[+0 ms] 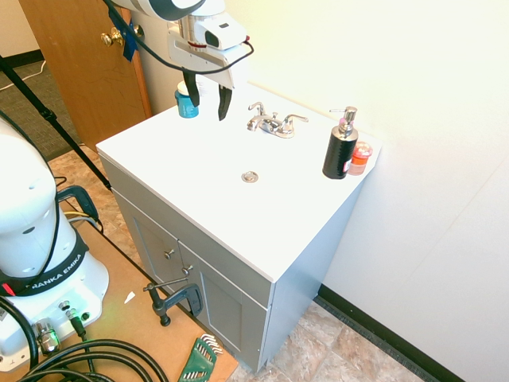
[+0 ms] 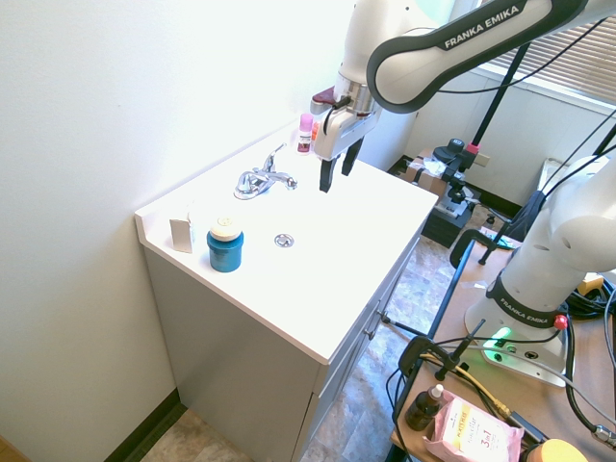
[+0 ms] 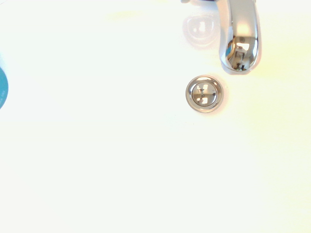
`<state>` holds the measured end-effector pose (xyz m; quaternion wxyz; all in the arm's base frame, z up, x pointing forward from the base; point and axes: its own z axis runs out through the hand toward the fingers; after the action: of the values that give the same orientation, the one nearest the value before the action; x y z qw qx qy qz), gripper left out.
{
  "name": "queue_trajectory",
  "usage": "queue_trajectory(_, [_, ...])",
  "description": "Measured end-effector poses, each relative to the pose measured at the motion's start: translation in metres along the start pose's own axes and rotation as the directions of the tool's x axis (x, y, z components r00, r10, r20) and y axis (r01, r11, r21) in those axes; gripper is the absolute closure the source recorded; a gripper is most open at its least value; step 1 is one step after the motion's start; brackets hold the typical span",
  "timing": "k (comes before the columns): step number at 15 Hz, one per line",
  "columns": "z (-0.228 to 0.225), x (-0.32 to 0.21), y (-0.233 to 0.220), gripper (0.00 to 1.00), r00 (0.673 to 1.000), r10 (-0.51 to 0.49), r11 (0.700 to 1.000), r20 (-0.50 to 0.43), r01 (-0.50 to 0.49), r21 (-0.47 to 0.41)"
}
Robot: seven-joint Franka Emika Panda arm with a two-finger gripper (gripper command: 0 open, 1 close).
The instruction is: Turn off the hot water
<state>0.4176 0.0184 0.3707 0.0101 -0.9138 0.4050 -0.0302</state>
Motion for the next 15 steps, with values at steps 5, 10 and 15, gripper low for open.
queue_trajectory(5, [-0.006, 0.002, -0.021, 0.00, 0.994, 0.021, 1.000, -0.106, -0.023, -0.013])
queue_trajectory(10, [0.020, 0.052, -0.079, 0.00, 0.931, 0.075, 0.993, -0.356, -0.100, -0.055])
queue_trajectory(15, [0.050, 0.076, -0.126, 0.00, 0.903, 0.074, 0.990, -0.423, -0.116, -0.074])
